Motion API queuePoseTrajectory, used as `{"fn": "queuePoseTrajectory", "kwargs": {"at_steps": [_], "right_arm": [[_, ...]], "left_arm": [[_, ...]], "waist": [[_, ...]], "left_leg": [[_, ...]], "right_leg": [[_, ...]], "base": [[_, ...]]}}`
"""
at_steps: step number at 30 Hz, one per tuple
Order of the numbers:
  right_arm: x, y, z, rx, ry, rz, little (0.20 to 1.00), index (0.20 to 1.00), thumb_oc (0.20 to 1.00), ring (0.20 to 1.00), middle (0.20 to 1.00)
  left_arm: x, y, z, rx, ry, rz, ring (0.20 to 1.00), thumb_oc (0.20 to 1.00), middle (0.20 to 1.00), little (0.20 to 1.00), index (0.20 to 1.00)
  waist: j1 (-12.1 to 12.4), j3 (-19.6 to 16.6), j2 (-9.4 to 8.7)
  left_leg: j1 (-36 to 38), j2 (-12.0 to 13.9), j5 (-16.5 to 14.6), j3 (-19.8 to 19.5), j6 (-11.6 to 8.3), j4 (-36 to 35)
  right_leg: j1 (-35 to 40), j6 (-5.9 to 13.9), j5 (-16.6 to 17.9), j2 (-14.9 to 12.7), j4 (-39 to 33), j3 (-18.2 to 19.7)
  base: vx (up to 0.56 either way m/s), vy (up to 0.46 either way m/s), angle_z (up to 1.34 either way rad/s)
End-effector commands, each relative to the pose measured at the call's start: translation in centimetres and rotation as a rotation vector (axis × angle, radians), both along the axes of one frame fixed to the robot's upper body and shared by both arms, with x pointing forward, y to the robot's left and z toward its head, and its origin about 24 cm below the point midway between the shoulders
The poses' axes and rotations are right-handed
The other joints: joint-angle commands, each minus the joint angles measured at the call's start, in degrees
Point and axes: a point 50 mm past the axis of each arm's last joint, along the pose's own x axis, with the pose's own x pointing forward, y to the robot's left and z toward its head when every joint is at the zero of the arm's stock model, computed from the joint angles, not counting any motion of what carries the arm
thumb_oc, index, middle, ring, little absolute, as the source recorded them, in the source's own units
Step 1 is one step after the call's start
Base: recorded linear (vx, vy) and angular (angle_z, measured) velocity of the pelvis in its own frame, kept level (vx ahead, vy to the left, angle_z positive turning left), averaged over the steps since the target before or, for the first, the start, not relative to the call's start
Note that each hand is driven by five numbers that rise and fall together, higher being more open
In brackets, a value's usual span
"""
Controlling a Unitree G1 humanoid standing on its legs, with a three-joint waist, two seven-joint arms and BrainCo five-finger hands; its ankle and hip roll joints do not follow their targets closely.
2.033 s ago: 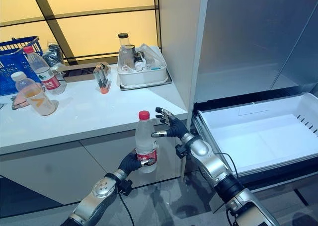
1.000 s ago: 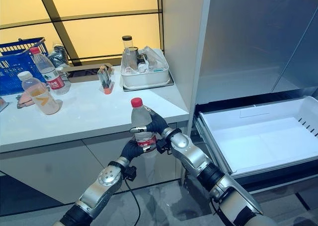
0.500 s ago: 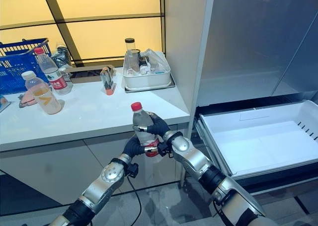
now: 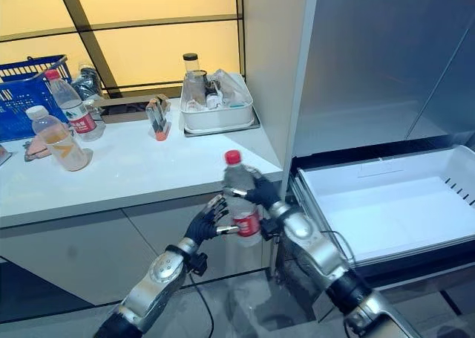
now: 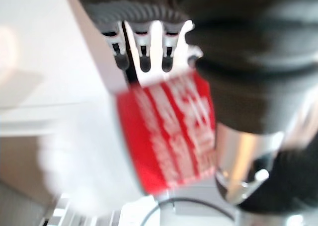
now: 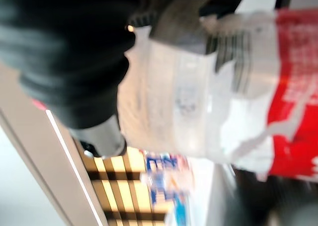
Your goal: Take the drinks into the refrigerator
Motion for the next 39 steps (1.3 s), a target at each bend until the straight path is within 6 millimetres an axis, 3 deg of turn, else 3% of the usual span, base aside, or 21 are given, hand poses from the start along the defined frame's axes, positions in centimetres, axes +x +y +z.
{"fn": "queuePoseTrajectory", "kwargs": {"at_steps": [1, 3, 7, 8, 9, 14, 15, 16, 19, 21, 22, 23, 26, 29, 33, 39], "right_arm": [[0.5, -3.4, 8.9, 0.180, -0.389, -0.088, 0.200, 0.200, 0.200, 0.200, 0.200], [0.4, -4.0, 9.2, 0.167, -0.405, -0.105, 0.200, 0.200, 0.200, 0.200, 0.200], [-0.1, -7.4, 10.6, 0.114, -0.475, -0.207, 0.200, 0.200, 0.200, 0.200, 0.200], [-0.3, -9.0, 11.1, 0.066, -0.502, -0.262, 0.200, 0.200, 0.200, 0.200, 0.200], [-0.3, -9.1, 11.1, 0.065, -0.502, -0.263, 0.200, 0.200, 0.200, 0.200, 0.200], [-0.8, -13.5, 11.4, -0.036, -0.507, -0.427, 0.200, 0.200, 0.200, 0.200, 0.200], [-0.8, -13.6, 11.4, -0.036, -0.507, -0.428, 0.200, 0.200, 0.200, 0.200, 0.200], [-0.9, -15.3, 11.2, -0.076, -0.487, -0.491, 0.200, 0.200, 0.200, 0.200, 0.200], [-1.0, -17.2, 10.7, -0.137, -0.454, -0.563, 0.200, 0.200, 0.200, 0.200, 0.200], [-1.0, -20.0, 9.5, -0.239, -0.374, -0.678, 0.200, 0.200, 0.200, 0.200, 0.200], [-1.0, -20.0, 9.5, -0.240, -0.375, -0.678, 0.200, 0.200, 0.200, 0.200, 0.200], [-0.9, -22.0, 8.1, -0.310, -0.285, -0.756, 0.200, 0.200, 0.200, 0.200, 0.200], [-0.8, -23.2, 7.4, -0.353, -0.237, -0.805, 0.200, 0.200, 0.200, 0.200, 0.200], [-0.8, -25.1, 5.1, -0.428, -0.107, -0.877, 0.200, 0.200, 0.200, 0.200, 0.200], [-0.4, -26.4, 3.1, -0.582, 0.015, -0.912, 0.200, 0.200, 0.200, 0.200, 0.200], [0.6, -26.2, 1.7, -0.711, 0.097, -0.880, 0.200, 0.200, 0.200, 0.200, 0.200]], "left_arm": [[-0.1, 2.1, 0.8, -0.020, -0.049, -0.010, 1.000, 1.000, 1.000, 1.000, 1.000], [-0.4, 2.3, 0.7, -0.022, -0.040, -0.012, 1.000, 1.000, 1.000, 1.000, 1.000], [-1.2, 3.5, 0.7, -0.045, -0.033, 0.001, 1.000, 1.000, 1.000, 1.000, 1.000], [-1.3, 3.7, 1.4, -0.050, -0.059, -0.019, 1.000, 1.000, 1.000, 1.000, 1.000], [-1.4, 3.7, 1.4, -0.051, -0.058, -0.021, 1.000, 1.000, 1.000, 1.000, 1.000], [-1.6, 4.6, 3.7, -0.036, -0.153, -0.075, 1.000, 1.000, 1.000, 1.000, 1.000], [-1.7, 4.6, 3.7, -0.036, -0.153, -0.077, 1.000, 1.000, 1.000, 1.000, 1.000], [-1.8, 5.0, 4.5, -0.031, -0.180, -0.093, 1.000, 1.000, 1.000, 1.000, 1.000], [-2.1, 5.1, 5.1, -0.032, -0.199, -0.108, 1.000, 1.000, 1.000, 1.000, 1.000], [-2.3, 5.0, 5.7, -0.033, -0.214, -0.149, 1.000, 1.000, 1.000, 1.000, 1.000], [-2.4, 5.0, 5.7, -0.034, -0.214, -0.149, 1.000, 1.000, 1.000, 1.000, 1.000], [-2.5, 4.7, 5.7, -0.030, -0.208, -0.176, 1.000, 1.000, 1.000, 1.000, 1.000], [-2.7, 4.5, 5.2, -0.046, -0.183, -0.186, 1.000, 1.000, 1.000, 1.000, 1.000], [-3.1, 4.1, 4.2, -0.049, -0.129, -0.213, 1.000, 1.000, 1.000, 1.000, 1.000], [-3.3, 4.0, 4.6, -0.016, -0.136, -0.274, 1.000, 1.000, 1.000, 1.000, 1.000], [-3.6, 3.7, 3.8, 0.011, -0.104, -0.314, 1.000, 1.000, 1.000, 1.000, 1.000]], "waist": [[-0.5, 0.7, -2.43], [-0.4, 0.6, -2.45], [-0.6, 0.7, -2.40], [-0.7, 0.8, -2.43], [-0.7, 0.8, -2.43], [-1.1, 0.9, -2.42], [-1.0, 0.9, -2.44], [-1.1, 0.9, -2.41], [-1.2, 1.1, -2.39], [-1.4, 1.3, -2.41], [-1.4, 1.3, -2.39], [-1.4, 1.5, -2.41], [-1.4, 1.7, -2.29], [-1.4, 2.1, -2.04], [-1.2, 2.8, -1.32], [-1.0, 4.2, -0.23]], "left_leg": [[-1.0, -1.4, -2.9, 2.2, 1.21, 0.4], [-1.0, -1.4, -2.9, 2.3, 1.19, 0.4], [-1.1, -1.3, -2.9, 2.5, 1.09, 0.4], [-1.2, -1.2, -2.8, 2.5, 1.03, 0.4], [-1.2, -1.2, -2.8, 2.5, 1.03, 0.4], [-1.6, -1.1, -2.7, 2.5, 0.85, 0.4], [-1.6, -1.1, -2.7, 2.5, 0.85, 0.4], [-1.7, -1.2, -2.7, 2.5, 0.75, 0.4], [-1.8, -1.2, -2.7, 2.5, 0.67, 0.4], [-1.9, -1.1, -2.7, 2.5, 0.51, 0.4], [-1.9, -1.1, -2.7, 2.5, 0.51, 0.4], [-1.9, -1.1, -2.6, 2.4, 0.41, 0.4], [-2.0, -1.0, -2.6, 2.5, 0.33, 0.4], [-2.0, -0.9, -2.5, 2.5, 0.24, 0.4], [-2.3, -0.8, -2.1, 2.6, 0.08, 0.4], [-3.5, -0.8, -1.5, 2.7, 0.01, 0.4]], "right_leg": [[4.1, 3.76, -6.0, -2.2, 0.5, 2.9], [4.0, 3.77, -6.0, -2.1, 0.5, 2.9], [3.7, 3.85, -5.9, -1.9, 0.5, 3.1], [3.6, 3.89, -5.9, -1.9, 0.5, 3.1], [3.6, 3.89, -5.9, -1.9, 0.5, 3.1], [3.2, 4.00, -5.9, -1.7, 0.5, 3.1], [3.2, 4.00, -5.9, -1.7, 0.5, 3.1], [3.1, 4.02, -5.9, -1.7, 0.5, 3.0], [3.1, 4.02, -5.9, -1.6, 0.5, 2.9], [3.1, 4.04, -5.9, -1.6, 0.5, 2.7], [3.1, 4.04, -5.9, -1.6, 0.5, 2.7], [3.1, 4.04, -5.8, -1.5, 0.5, 2.6], [3.1, 4.01, -5.8, -1.5, 0.5, 2.7], [3.1, 3.96, -5.8, -1.4, 0.5, 2.7], [2.7, 3.98, -5.9, -1.2, 0.5, 2.7], [1.5, 3.94, -5.5, -1.2, 0.5, 2.9]], "base": [[0.01, -0.010, -0.07], [0.00, -0.007, -0.07], [0.00, -0.004, -0.08], [0.00, 0.000, 0.00], [0.00, 0.000, 0.00], [0.00, -0.003, -0.01], [0.00, 0.000, 0.00], [0.00, 0.000, 0.00], [0.00, 0.000, 0.00], [0.00, 0.000, 0.00], [0.00, 0.000, 0.00], [0.00, 0.000, 0.00], [0.00, 0.000, 0.00], [0.00, 0.000, 0.00], [0.00, 0.000, 0.00], [-0.03, 0.007, 0.00]]}}
